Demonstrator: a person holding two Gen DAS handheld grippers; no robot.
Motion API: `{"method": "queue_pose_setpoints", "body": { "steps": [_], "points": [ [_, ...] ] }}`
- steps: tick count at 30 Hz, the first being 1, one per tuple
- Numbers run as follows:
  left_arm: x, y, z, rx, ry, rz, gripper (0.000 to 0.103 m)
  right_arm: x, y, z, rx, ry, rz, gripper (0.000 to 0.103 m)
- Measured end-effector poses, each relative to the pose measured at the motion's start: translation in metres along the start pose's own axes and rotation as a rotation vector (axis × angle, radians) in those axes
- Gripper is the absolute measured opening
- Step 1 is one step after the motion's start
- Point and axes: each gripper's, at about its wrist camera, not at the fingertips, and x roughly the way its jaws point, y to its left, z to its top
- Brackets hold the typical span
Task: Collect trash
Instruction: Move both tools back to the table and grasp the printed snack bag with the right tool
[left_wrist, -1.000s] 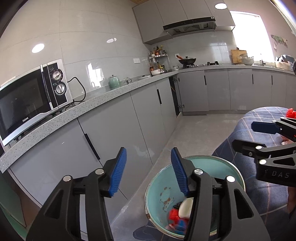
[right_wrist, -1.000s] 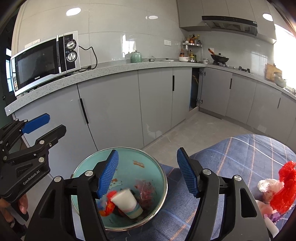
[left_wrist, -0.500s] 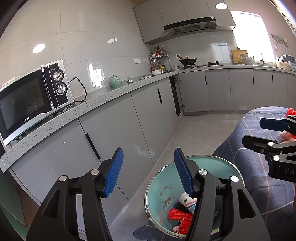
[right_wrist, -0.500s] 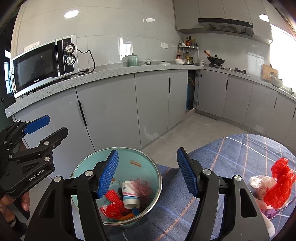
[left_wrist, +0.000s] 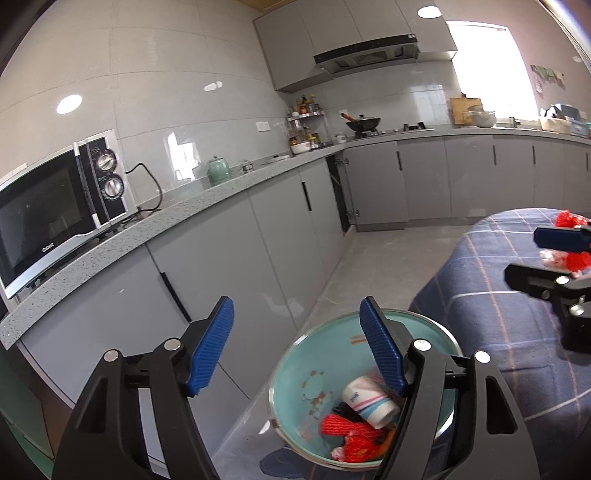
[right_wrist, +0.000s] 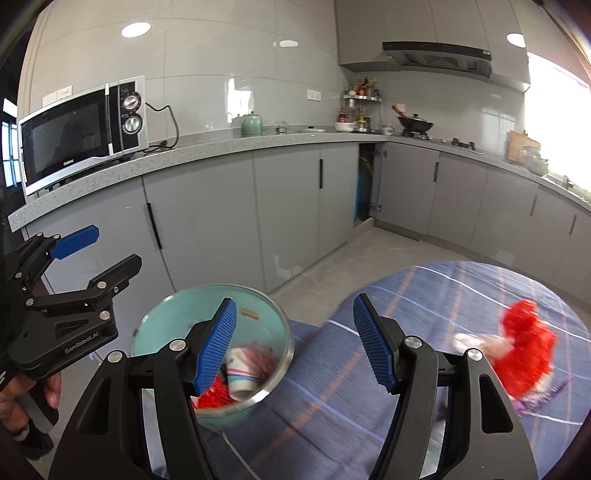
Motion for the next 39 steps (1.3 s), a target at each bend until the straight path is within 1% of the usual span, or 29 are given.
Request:
{"method": "queue_pose_setpoints", "body": {
  "steps": [2, 6, 7, 9, 11, 13, 15, 17, 21, 26, 27, 29, 30, 31, 32, 33, 34, 35, 37, 39],
  "points": [
    [-0.002, -0.011, -0.001, 0.012, 0.006, -0.024, 0.073, -0.016, -0.013, -0.007, 0.007, -0.001, -0.019, 0.066],
    [-0.008, -0.041, -0.004, 0.056, 0.011, -0.065, 0.076, -0.046, -0.046, -0.027, 0.009, -0.003, -0.105, 0.066],
    [-0.011, -0.051, -0.005, 0.066, 0.013, -0.084, 0.078, -0.054, -0.056, -0.032, 0.019, 0.001, -0.125, 0.067],
    [-0.016, -0.070, -0.006, 0.093, 0.015, -0.119, 0.078, -0.067, -0.074, -0.043, 0.040, 0.006, -0.164, 0.068],
    [-0.023, -0.092, -0.007, 0.128, 0.005, -0.150, 0.078, -0.082, -0.095, -0.058, 0.067, 0.026, -0.213, 0.069],
    [-0.030, -0.110, -0.007, 0.146, -0.003, -0.177, 0.079, -0.092, -0.109, -0.071, 0.094, 0.041, -0.235, 0.072],
    [-0.034, -0.124, -0.005, 0.150, -0.004, -0.198, 0.082, -0.098, -0.121, -0.086, 0.106, 0.066, -0.249, 0.072],
    [-0.038, -0.134, -0.003, 0.145, -0.006, -0.208, 0.086, -0.100, -0.132, -0.100, 0.123, 0.099, -0.253, 0.072],
    [-0.043, -0.147, -0.003, 0.151, -0.004, -0.221, 0.086, -0.097, -0.145, -0.115, 0.148, 0.146, -0.231, 0.072],
    [-0.046, -0.152, -0.008, 0.160, 0.010, -0.209, 0.086, -0.085, -0.141, -0.122, 0.133, 0.201, -0.170, 0.072],
    [-0.047, -0.151, -0.009, 0.162, 0.010, -0.207, 0.086, -0.080, -0.139, -0.123, 0.120, 0.222, -0.145, 0.072],
    [-0.049, -0.148, -0.010, 0.172, 0.007, -0.199, 0.086, -0.077, -0.136, -0.124, 0.104, 0.245, -0.133, 0.071],
    [-0.049, -0.146, -0.010, 0.175, 0.006, -0.193, 0.087, -0.076, -0.134, -0.124, 0.091, 0.253, -0.129, 0.069],
    [-0.048, -0.142, -0.010, 0.173, 0.007, -0.186, 0.087, -0.076, -0.132, -0.124, 0.084, 0.262, -0.120, 0.062],
    [-0.047, -0.138, -0.010, 0.167, 0.009, -0.182, 0.087, -0.075, -0.130, -0.124, 0.082, 0.272, -0.105, 0.058],
    [-0.046, -0.135, -0.009, 0.161, 0.011, -0.179, 0.087, -0.074, -0.129, -0.125, 0.081, 0.284, -0.091, 0.050],
    [-0.045, -0.132, -0.008, 0.154, 0.012, -0.174, 0.087, -0.073, -0.125, -0.126, 0.070, 0.295, -0.082, 0.046],
    [-0.045, -0.130, -0.008, 0.149, 0.013, -0.171, 0.087, -0.072, -0.121, -0.128, 0.053, 0.303, -0.078, 0.045],
    [-0.044, -0.127, -0.007, 0.141, 0.015, -0.169, 0.087, -0.074, -0.115, -0.129, 0.029, 0.306, -0.065, 0.035],
    [-0.045, -0.125, -0.006, 0.138, 0.014, -0.168, 0.087, -0.076, -0.110, -0.129, 0.020, 0.306, -0.052, 0.028]
  ]
}}
